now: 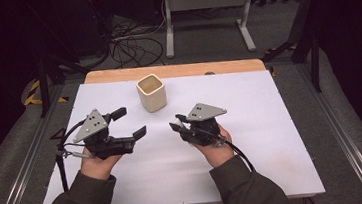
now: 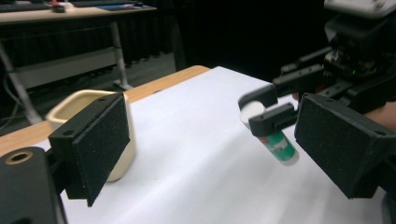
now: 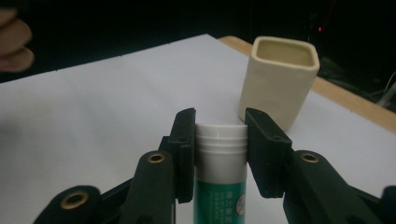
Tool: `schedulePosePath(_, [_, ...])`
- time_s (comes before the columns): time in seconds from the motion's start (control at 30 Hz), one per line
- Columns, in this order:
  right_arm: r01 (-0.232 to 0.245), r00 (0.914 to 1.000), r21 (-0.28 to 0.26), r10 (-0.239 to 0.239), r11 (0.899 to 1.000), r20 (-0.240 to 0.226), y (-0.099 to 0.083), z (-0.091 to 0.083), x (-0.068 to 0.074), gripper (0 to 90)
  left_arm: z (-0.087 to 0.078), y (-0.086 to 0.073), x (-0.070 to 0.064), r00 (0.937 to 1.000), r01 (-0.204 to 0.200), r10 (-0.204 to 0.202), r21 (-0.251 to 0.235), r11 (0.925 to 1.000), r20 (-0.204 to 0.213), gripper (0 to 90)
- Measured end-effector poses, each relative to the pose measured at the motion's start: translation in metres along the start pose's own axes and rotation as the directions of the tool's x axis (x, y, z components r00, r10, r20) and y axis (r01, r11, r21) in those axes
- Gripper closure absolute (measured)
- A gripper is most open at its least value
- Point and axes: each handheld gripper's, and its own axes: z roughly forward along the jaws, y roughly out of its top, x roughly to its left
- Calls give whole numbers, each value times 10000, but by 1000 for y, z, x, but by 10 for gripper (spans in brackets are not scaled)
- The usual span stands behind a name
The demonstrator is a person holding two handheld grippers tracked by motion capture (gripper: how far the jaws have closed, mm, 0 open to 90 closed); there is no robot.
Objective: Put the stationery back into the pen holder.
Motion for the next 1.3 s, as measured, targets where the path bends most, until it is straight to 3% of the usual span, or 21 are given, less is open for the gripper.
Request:
schedulePosePath(0.1, [257, 9995, -439, -250, 9987, 167, 3, -5, 3, 656, 9, -5, -5, 9995, -13, 12, 27, 10000, 301, 116])
schedulePosePath(0.23, [254, 9996, -933, -239, 9953, 177, 5, -10, 3, 656, 19, -11, -12, 9977, -189, 181, 108, 9998, 656, 116])
schedulePosePath(0.43, [313, 9993, -1506, -283, 9881, 223, 7, -16, 4, 656, 38, -21, -23, 9923, -84, 59, 195, 9998, 1237, 119])
schedulePosePath(0.7, [435, 9990, -2104, -408, 9767, 172, 8, -20, 10, 656, 54, -29, -30, 9863, 381, -403, 167, 9991, 1602, 160])
schedulePosePath(0.93, [358, 9993, -2492, -379, 9678, -37, 7, -21, 15, 656, 67, -35, -34, 9719, 1094, -1083, 65, 9940, 2088, 232])
schedulePosePath(1.03, [394, 9988, -2705, -460, 9619, -180, 7, -20, 18, 656, 73, -38, -37, 9653, 1214, -1206, 108, 9925, 2316, 256])
schedulePosePath(1.13, [418, 9985, -2798, -504, 9592, -235, 7, -20, 20, 656, 75, -39, -38, 9651, 1216, -1195, 52, 9926, 2332, 290])
schedulePosePath(1.3, [418, 9986, -3002, -497, 9530, -189, 6, -21, 22, 656, 76, -41, -38, 9560, 1606, -1526, -116, 9869, 2504, 366])
